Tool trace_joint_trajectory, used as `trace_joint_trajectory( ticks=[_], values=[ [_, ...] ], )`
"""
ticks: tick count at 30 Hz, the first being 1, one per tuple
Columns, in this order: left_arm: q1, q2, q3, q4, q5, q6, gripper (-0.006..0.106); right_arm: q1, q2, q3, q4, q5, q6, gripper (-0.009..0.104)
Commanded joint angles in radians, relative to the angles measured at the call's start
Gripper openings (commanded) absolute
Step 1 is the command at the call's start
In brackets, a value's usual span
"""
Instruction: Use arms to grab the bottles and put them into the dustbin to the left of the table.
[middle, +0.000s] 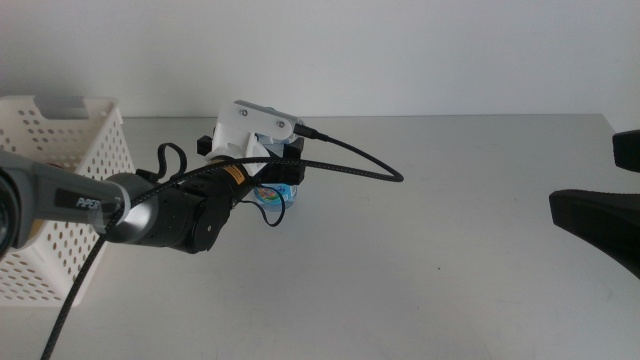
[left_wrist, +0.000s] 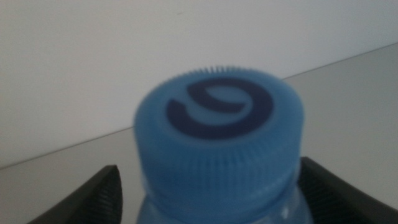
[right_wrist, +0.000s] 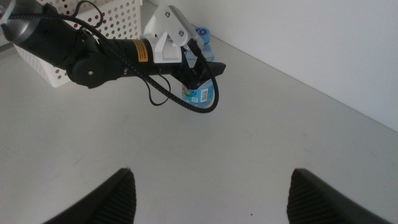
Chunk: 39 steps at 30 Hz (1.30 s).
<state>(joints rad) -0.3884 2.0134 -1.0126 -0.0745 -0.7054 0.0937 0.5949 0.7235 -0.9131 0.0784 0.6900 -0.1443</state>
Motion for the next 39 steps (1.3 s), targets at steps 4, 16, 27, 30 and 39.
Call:
trace_joint_trajectory(
  ticks=[4, 16, 27, 30, 39],
  values=[
    [0.002, -0.014, -0.028, 0.006, -0.121, -0.018, 0.091, 0.004, -0.001, -0.035, -0.005, -0.076, -0.005, 0.062],
    [0.001, 0.012, -0.025, 0.006, -0.123, -0.025, 0.078, 0.004, -0.001, -0.035, -0.005, -0.076, -0.005, 0.062],
    [0.0, -0.033, -0.024, 0.051, 0.054, -0.067, 0.014, 0.004, -0.001, -0.035, -0.005, -0.076, -0.005, 0.062],
    [0.0, -0.111, -0.027, 0.093, 0.175, -0.067, -0.002, 0.004, -0.001, -0.035, -0.005, -0.076, -0.005, 0.062],
    [0.055, -0.354, -0.208, 0.091, 0.794, -0.067, -0.002, 0.004, -0.001, -0.035, -0.005, -0.076, -0.005, 0.062]
  ],
)
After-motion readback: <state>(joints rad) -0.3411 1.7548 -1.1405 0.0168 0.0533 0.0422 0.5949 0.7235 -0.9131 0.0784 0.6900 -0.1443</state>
